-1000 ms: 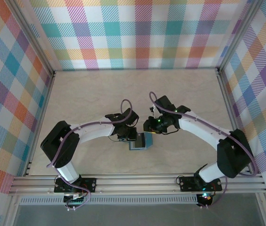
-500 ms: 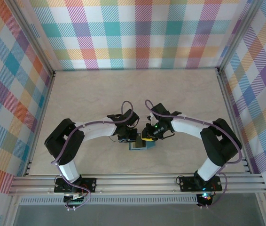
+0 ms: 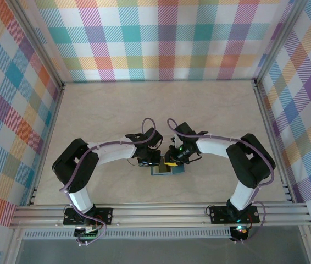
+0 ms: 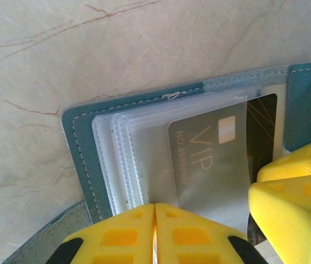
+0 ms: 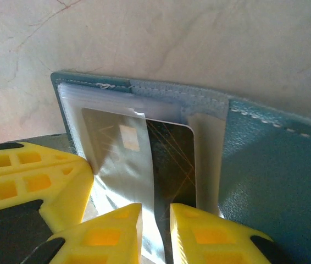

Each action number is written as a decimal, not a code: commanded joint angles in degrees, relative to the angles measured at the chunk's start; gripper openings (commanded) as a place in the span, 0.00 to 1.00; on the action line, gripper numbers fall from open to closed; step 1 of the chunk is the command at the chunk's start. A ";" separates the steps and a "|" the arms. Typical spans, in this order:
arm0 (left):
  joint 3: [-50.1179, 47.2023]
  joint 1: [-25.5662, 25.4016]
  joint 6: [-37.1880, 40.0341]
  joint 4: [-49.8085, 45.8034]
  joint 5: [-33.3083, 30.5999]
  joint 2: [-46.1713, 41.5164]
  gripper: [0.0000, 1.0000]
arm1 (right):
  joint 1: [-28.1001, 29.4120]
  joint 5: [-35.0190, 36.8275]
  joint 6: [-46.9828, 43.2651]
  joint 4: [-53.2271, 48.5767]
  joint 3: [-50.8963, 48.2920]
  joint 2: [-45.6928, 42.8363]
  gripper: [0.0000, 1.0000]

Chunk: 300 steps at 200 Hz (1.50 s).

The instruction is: Take the credit cards out of the card holder

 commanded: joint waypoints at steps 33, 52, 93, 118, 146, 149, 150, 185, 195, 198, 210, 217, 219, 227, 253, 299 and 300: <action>-0.44 0.34 0.70 -3.40 -1.46 0.64 0.10 | -0.22 5.00 -1.89 -6.34 0.73 -1.69 0.22; 0.20 0.29 0.77 -3.85 -1.47 0.30 0.10 | -0.33 4.04 -1.64 -5.92 0.34 -3.38 0.23; 3.34 -0.10 1.12 -6.16 -1.63 -1.21 0.11 | -2.31 1.71 -0.50 -3.60 -1.86 -5.33 0.25; 5.62 -0.62 1.60 -7.36 -1.40 -1.53 0.11 | -3.52 0.23 -0.70 -2.24 -2.80 -4.74 0.25; 8.06 -1.32 2.61 -8.43 -0.75 0.75 0.11 | -4.49 -1.67 -1.50 -0.65 -3.40 -3.69 0.26; 8.16 -1.33 2.76 -8.44 -0.75 1.06 0.11 | -4.58 -1.93 -1.68 -0.47 -3.44 -3.62 0.26; 8.16 -1.37 2.77 -8.44 -0.71 1.20 0.11 | -4.61 -1.97 -1.66 -0.36 -3.48 -3.55 0.26; 8.17 -1.66 3.31 -9.06 -1.98 4.49 0.10 | -5.68 -3.90 -2.97 1.81 -4.41 -1.79 0.27; 8.04 -1.60 3.64 -9.56 -2.50 5.46 0.10 | -5.86 -4.78 -3.22 2.49 -4.71 -1.34 0.27; 7.95 -1.61 3.59 -9.64 -2.71 5.77 0.10 | -5.90 -4.97 -3.30 2.75 -4.82 -1.25 0.27; 7.40 -1.60 3.70 -9.44 -2.94 6.47 0.10 | -6.16 -6.32 -3.49 4.03 -5.38 -1.04 0.28; 7.13 -1.59 3.69 -9.31 -2.86 6.81 0.11 | -6.37 -6.91 -3.58 4.80 -5.75 -0.94 0.28; 7.05 -1.64 3.70 -9.29 -2.86 6.94 0.11 | -6.45 -7.15 -3.58 5.00 -5.85 -0.94 0.28; 6.94 -1.68 3.70 -9.41 -3.08 7.25 0.11 | -6.77 -7.97 -3.58 5.92 -6.29 -0.83 0.28; 6.85 -1.94 4.03 -11.00 -5.08 8.48 0.11 | -7.56 -10.87 -3.13 8.82 -7.33 -0.02 0.28; 6.51 -2.57 4.53 -11.68 -5.50 9.92 0.10 | -7.88 -14.94 -1.75 13.16 -8.04 2.15 0.26; 6.50 -2.65 4.54 -11.68 -5.50 9.93 0.10 | -7.88 -14.98 -1.74 13.26 -8.02 2.15 0.26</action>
